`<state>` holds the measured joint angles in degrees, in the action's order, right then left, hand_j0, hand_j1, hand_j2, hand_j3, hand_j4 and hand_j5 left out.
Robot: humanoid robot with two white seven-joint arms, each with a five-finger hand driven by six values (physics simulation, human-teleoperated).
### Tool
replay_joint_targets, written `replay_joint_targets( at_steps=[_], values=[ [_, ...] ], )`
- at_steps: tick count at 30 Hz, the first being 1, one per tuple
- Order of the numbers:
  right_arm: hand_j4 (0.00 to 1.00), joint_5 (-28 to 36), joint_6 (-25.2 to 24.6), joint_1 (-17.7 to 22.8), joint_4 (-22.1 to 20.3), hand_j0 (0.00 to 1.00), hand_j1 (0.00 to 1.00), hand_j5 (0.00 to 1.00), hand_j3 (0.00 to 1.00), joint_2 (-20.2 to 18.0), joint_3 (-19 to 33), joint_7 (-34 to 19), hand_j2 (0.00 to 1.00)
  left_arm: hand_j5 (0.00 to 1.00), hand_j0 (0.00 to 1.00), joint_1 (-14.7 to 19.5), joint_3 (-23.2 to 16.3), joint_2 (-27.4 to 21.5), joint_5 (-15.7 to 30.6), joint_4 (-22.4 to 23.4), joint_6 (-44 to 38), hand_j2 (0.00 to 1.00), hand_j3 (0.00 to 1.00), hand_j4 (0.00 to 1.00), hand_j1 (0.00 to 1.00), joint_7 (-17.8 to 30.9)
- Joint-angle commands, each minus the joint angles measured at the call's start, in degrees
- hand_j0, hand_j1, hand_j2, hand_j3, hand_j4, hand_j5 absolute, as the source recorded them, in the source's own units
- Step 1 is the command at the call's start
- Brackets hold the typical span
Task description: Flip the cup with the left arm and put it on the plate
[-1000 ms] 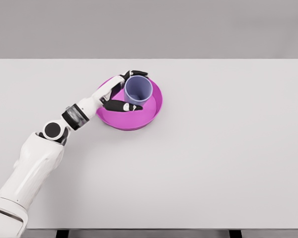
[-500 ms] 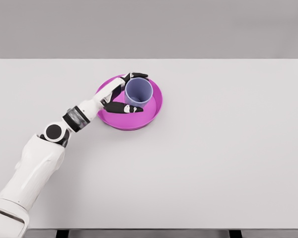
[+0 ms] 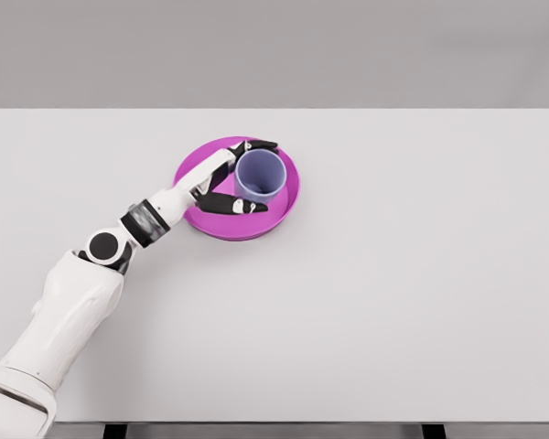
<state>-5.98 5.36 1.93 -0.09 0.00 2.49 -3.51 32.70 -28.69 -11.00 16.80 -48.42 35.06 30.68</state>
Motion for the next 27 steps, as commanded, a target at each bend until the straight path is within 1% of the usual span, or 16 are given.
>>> replay_joint_targets(
  at_steps=[1,3,4,5,6,7,12,13,27],
  values=[
    [1.0,0.0,0.0,0.0,0.0,1.0,1.0,1.0,1.0,0.0,-0.03,-0.01,1.0,0.86,0.86,0.0,-0.05,0.01,0.43,0.17,-0.06,0.86,0.86,0.86,0.86,-0.01],
    [1.0,0.0,0.0,0.0,0.0,1.0,1.0,1.0,1.0,0.0,-0.03,-0.01,1.0,0.87,0.87,0.0,-0.14,0.1,0.43,0.26,-0.06,0.87,0.87,0.87,0.87,-0.01],
    [1.0,0.0,0.0,0.0,0.0,1.0,1.0,1.0,1.0,0.0,-0.03,-0.01,1.0,0.9,0.9,0.0,-0.14,0.28,0.43,0.43,-0.06,0.9,0.9,0.9,0.9,-0.01],
    [1.0,0.0,0.0,0.0,0.0,1.0,1.0,1.0,1.0,0.0,-0.03,-0.01,1.0,0.95,0.95,0.0,-0.14,0.37,0.43,0.43,-0.06,0.95,0.95,0.95,0.95,-0.01],
    [1.0,0.0,0.0,0.0,0.0,1.0,1.0,1.0,1.0,0.0,-0.03,-0.01,1.0,0.96,0.96,0.0,-0.14,0.37,0.43,0.52,-0.06,0.96,0.96,0.96,0.96,-0.01],
    [1.0,0.0,0.0,0.0,0.0,1.0,1.0,1.0,1.0,0.0,-0.03,-0.01,1.0,0.99,0.99,0.0,-0.14,0.37,0.43,0.7,-0.06,0.99,0.99,0.99,0.99,-0.01],
    [1.0,0.0,0.0,0.0,0.0,1.0,1.0,1.0,1.0,0.0,-0.03,-0.01,1.0,1.0,1.0,0.26,-0.58,0.45,0.34,1.57,-0.06,1.0,1.0,1.0,1.0,-0.01],
    [1.0,0.0,0.0,0.0,0.0,1.0,1.0,1.0,1.0,0.0,-0.03,-0.01,1.0,1.0,1.0,0.44,-0.58,0.45,0.34,2.36,-0.06,1.0,1.0,1.0,1.0,-0.01],
    [1.0,0.0,0.0,0.0,0.0,1.0,1.0,1.0,1.0,0.0,-0.03,-0.01,1.0,1.0,1.0,1.41,0.21,-0.34,0.43,2.45,-0.06,1.0,1.0,1.0,1.0,-0.1]
  ],
)
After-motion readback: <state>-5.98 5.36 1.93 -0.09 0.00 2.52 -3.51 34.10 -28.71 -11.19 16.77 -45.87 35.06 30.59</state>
